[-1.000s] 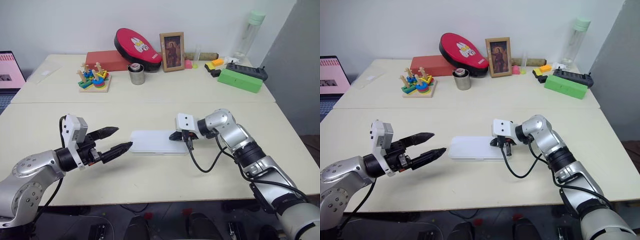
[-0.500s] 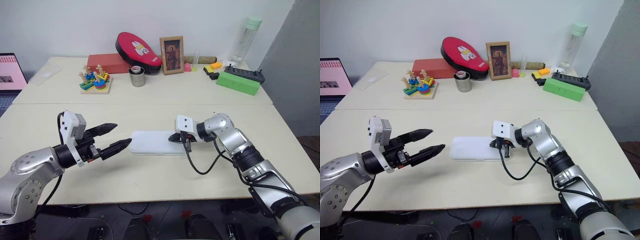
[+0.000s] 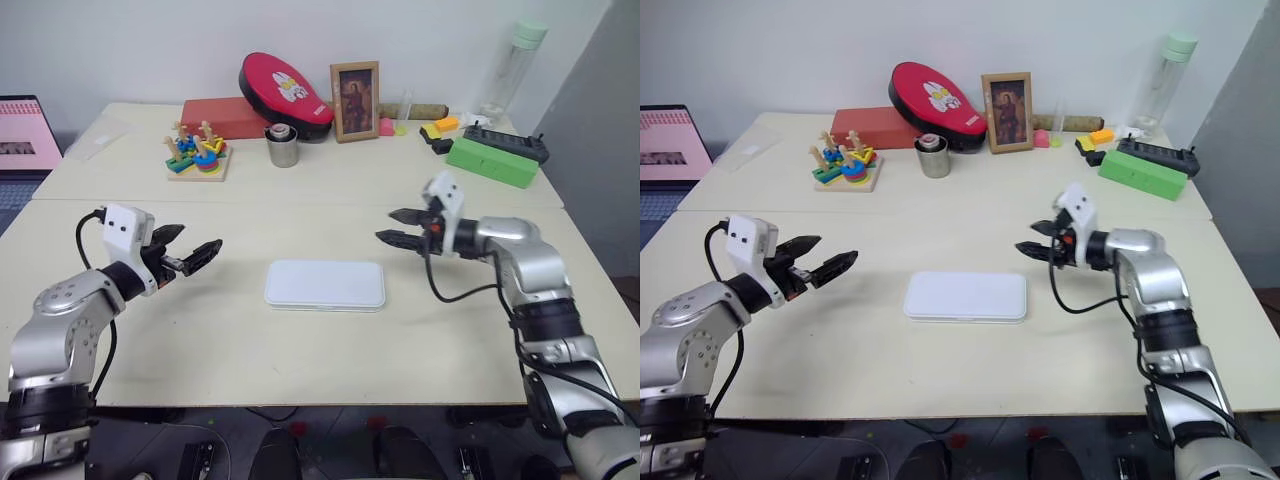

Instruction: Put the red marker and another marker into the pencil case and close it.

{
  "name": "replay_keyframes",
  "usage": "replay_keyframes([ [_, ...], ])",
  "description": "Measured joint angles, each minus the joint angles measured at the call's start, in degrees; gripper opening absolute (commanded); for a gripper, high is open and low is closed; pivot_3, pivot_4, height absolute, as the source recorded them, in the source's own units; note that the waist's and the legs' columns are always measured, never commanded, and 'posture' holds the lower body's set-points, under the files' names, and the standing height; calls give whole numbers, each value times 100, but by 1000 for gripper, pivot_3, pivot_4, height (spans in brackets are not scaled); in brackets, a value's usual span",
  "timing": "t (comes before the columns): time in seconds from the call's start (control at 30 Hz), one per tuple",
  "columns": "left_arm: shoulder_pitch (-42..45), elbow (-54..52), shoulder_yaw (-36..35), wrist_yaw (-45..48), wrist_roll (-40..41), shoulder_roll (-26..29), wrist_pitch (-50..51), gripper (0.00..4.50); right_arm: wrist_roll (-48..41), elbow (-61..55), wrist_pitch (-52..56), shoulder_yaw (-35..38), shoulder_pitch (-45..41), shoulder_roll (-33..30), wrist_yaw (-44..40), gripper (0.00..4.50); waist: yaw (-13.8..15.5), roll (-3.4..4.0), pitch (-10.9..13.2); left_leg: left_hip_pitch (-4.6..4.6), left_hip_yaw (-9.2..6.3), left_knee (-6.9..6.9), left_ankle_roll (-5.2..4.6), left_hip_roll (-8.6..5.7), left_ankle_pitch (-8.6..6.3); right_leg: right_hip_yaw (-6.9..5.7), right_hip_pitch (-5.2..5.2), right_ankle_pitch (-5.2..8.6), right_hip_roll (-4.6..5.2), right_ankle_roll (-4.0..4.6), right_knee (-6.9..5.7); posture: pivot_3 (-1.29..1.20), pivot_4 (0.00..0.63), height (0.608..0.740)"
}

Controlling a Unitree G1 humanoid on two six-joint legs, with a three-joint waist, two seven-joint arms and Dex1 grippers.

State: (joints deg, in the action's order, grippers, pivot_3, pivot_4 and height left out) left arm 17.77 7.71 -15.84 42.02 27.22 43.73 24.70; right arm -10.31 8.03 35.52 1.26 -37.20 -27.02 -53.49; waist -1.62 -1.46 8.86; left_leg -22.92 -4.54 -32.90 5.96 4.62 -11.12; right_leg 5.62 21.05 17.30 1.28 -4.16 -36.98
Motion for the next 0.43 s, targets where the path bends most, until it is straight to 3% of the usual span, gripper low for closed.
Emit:
replay_keyframes([
  [0.07,254,425,72,133,-174,42,-147,4500,-20,-296,338,251,316,-211,277,4457,-2,-1,0,1,1,-1,0,-1,0,0,0,0,0,0,-1,0,150,740],
  [0.43,760,1181,461,604,-601,40,-364,4500,-433,-1320,1065,439,859,-409,879,4490,-94,-2,-1,1,1,0,-2,0,1,6,3,0,-3,-3,-5,0,150,740],
])
